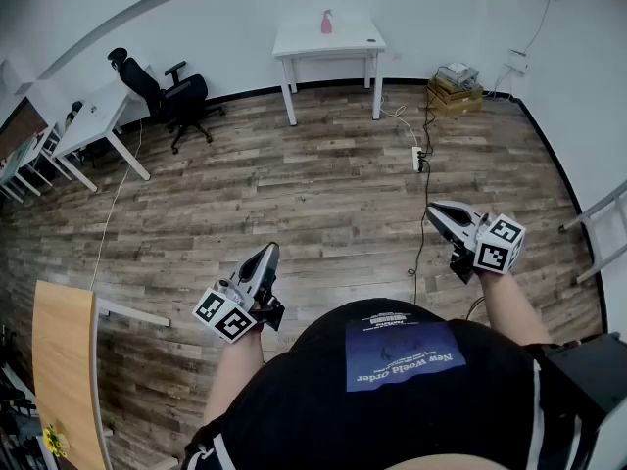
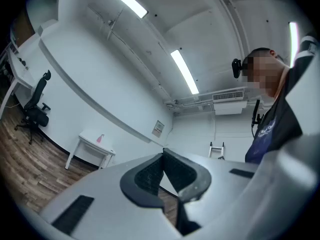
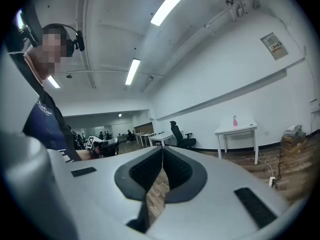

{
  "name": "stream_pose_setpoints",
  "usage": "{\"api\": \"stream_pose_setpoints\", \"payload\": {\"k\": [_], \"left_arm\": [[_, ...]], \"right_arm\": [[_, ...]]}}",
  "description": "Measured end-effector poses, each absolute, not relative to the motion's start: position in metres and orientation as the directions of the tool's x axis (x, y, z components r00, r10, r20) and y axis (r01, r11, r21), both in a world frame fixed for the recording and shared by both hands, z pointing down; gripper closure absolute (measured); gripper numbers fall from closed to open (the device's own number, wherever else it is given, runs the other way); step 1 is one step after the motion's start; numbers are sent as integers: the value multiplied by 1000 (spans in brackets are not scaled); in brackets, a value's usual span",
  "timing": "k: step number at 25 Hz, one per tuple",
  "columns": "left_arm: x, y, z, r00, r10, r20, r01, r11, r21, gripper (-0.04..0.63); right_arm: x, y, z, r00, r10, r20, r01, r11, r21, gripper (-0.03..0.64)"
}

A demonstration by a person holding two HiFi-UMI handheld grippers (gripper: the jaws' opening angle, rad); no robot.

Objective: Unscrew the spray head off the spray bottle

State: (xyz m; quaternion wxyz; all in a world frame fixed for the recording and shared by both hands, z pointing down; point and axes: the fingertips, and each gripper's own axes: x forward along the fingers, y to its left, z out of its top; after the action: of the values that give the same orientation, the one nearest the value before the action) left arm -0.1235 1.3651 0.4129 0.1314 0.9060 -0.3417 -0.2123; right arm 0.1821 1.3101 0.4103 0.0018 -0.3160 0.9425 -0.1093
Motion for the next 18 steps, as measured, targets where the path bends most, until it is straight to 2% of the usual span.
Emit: {"api": "stream_pose_setpoints", "payload": {"k": [18], "left_arm": [[-203,1354,421,678,-674,-294,-554,-731,398,592]], "right_arm": [[110,1291,403,-785,-618,55,-614,762,-205,618]]}}
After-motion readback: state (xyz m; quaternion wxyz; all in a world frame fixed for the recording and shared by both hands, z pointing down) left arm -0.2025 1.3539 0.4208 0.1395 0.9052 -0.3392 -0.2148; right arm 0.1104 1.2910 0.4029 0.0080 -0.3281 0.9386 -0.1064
